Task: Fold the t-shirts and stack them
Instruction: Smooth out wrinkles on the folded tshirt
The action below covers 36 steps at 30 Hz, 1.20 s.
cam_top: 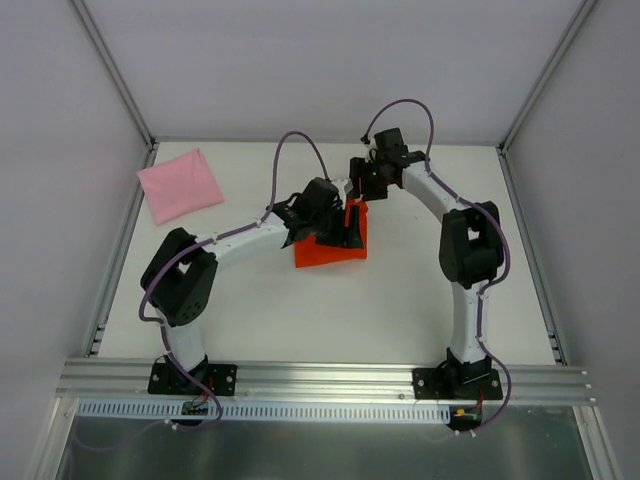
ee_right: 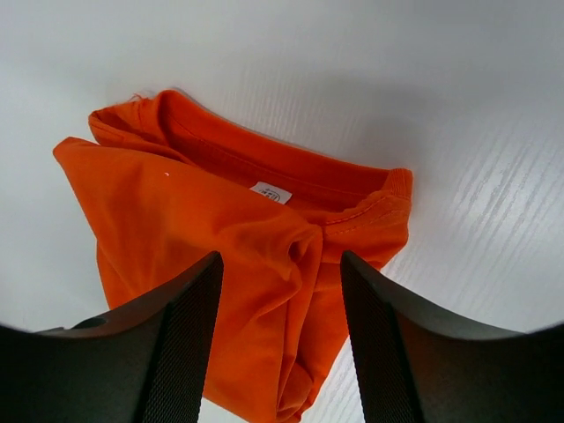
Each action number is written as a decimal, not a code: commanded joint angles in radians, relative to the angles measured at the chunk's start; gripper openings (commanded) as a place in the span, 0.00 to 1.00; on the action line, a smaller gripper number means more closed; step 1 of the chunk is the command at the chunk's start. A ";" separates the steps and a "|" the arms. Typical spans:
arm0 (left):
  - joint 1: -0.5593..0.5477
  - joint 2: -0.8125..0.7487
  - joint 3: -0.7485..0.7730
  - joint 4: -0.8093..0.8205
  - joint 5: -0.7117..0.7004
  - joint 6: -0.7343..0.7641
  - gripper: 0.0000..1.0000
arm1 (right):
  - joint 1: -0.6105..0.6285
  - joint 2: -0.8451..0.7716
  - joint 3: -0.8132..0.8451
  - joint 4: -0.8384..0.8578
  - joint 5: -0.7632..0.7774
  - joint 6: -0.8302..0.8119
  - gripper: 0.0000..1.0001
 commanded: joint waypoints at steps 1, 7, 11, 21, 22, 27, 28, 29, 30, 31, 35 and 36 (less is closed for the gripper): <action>0.011 0.029 -0.028 0.078 -0.060 -0.006 0.64 | -0.004 0.008 0.081 -0.021 -0.026 -0.042 0.58; 0.009 0.098 -0.011 0.150 -0.089 -0.023 0.59 | -0.006 0.062 0.080 0.002 -0.072 -0.022 0.47; 0.003 0.159 0.015 0.180 -0.102 -0.026 0.47 | -0.006 0.086 0.086 0.010 -0.066 -0.019 0.30; -0.031 0.185 -0.003 0.174 -0.082 0.007 0.33 | -0.024 0.120 0.097 0.065 -0.002 0.013 0.05; -0.032 0.181 -0.008 0.169 -0.083 0.009 0.33 | -0.029 0.122 0.101 0.074 0.009 0.013 0.05; -0.037 0.149 -0.051 0.160 -0.100 0.007 0.32 | -0.069 0.136 0.150 0.085 0.012 0.056 0.06; -0.038 0.138 -0.056 0.160 -0.105 0.007 0.32 | -0.072 0.137 0.159 0.079 0.006 0.059 0.09; -0.037 0.130 -0.059 0.160 -0.106 0.010 0.32 | -0.076 0.140 0.179 0.074 -0.017 0.058 0.11; -0.037 0.124 -0.054 0.135 -0.114 0.014 0.32 | -0.078 0.137 0.190 0.068 -0.031 0.056 0.15; -0.037 0.104 -0.050 0.128 -0.117 0.021 0.34 | -0.078 0.133 0.198 0.058 -0.040 0.052 0.22; -0.037 0.017 0.013 0.069 -0.145 0.050 0.62 | -0.078 0.071 0.238 0.034 -0.109 -0.005 0.54; -0.035 -0.024 0.032 0.022 -0.167 0.064 0.68 | -0.078 0.038 0.259 0.007 -0.108 -0.020 0.64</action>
